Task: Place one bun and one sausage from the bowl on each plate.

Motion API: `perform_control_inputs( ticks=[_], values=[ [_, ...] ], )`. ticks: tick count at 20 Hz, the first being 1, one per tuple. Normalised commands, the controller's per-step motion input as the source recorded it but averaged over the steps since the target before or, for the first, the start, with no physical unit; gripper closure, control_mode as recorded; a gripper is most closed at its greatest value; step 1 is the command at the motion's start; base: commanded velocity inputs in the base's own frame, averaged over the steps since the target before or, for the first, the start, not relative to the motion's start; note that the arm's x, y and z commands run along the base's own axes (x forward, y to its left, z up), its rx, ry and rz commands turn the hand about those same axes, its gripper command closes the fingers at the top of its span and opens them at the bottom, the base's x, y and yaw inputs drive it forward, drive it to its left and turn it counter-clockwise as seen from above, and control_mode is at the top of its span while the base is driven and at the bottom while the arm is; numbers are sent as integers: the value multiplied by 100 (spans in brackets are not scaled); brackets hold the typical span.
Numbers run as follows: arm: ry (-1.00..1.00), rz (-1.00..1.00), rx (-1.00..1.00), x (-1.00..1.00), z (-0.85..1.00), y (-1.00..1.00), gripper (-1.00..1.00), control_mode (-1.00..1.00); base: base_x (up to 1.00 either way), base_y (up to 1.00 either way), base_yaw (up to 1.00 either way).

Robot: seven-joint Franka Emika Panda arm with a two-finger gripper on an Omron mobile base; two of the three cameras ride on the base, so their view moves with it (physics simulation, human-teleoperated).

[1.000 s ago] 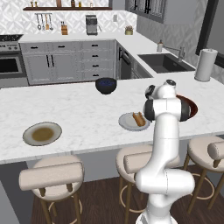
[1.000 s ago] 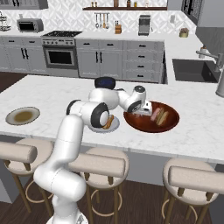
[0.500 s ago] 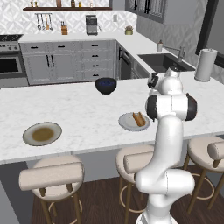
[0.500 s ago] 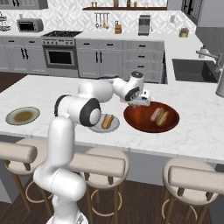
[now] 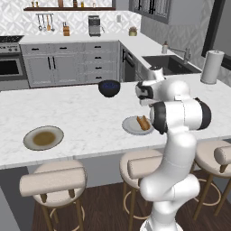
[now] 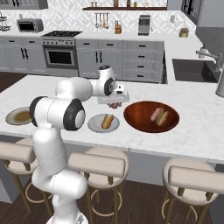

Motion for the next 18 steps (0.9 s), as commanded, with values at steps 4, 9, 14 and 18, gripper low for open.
perform_control_inputs(
  ticks=[4,9,14,18],
  values=[
    [-4,4,21,-38,-30,70,100,-100,0,0,0],
    [14,1,21,-1,-7,68,100,-100,0,0,0],
    [29,0,-2,-13,23,23,100,-100,0,0,0],
    [29,0,-8,1,-44,10,100,-100,0,0,0]
  ],
)
